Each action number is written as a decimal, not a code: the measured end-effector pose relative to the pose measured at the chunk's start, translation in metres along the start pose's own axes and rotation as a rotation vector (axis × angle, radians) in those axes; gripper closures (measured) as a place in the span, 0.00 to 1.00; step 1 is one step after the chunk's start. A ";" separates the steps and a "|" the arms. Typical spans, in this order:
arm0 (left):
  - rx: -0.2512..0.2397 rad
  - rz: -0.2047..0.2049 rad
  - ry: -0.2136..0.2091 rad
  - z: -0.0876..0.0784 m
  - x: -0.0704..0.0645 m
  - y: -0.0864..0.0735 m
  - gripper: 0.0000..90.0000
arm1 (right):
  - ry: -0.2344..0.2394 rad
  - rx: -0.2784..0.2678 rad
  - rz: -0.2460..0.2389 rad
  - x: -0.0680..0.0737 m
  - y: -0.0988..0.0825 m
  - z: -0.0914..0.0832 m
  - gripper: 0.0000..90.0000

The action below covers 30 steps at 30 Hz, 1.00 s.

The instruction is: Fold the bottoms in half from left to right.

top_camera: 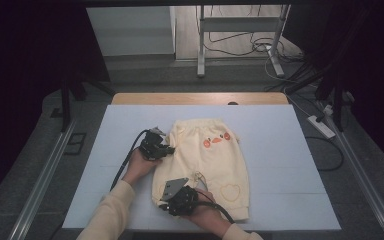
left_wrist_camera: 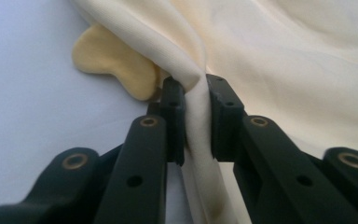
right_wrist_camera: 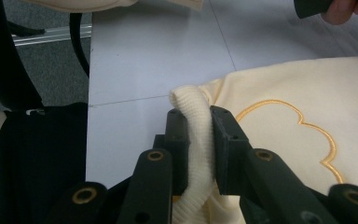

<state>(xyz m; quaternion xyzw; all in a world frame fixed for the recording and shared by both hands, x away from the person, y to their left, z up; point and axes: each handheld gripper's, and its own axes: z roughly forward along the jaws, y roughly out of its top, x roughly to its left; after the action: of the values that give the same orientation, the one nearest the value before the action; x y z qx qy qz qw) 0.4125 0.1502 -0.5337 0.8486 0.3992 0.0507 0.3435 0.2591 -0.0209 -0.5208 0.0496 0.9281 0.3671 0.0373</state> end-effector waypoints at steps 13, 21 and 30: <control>-0.057 -0.007 -0.021 -0.016 -0.002 0.003 0.90 | -0.009 -0.014 0.004 0.001 0.001 -0.006 0.86; -0.107 -0.003 -0.034 -0.026 -0.006 0.006 0.90 | -0.011 -0.037 0.019 0.001 0.003 -0.015 0.87; -0.121 -0.017 -0.059 -0.028 0.001 0.005 0.90 | 0.001 -0.043 0.016 -0.001 0.002 -0.016 0.87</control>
<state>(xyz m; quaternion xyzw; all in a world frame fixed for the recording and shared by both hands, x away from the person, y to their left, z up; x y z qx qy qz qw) 0.4064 0.1634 -0.5095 0.8240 0.3924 0.0469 0.4061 0.2588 -0.0304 -0.5079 0.0559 0.9197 0.3871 0.0350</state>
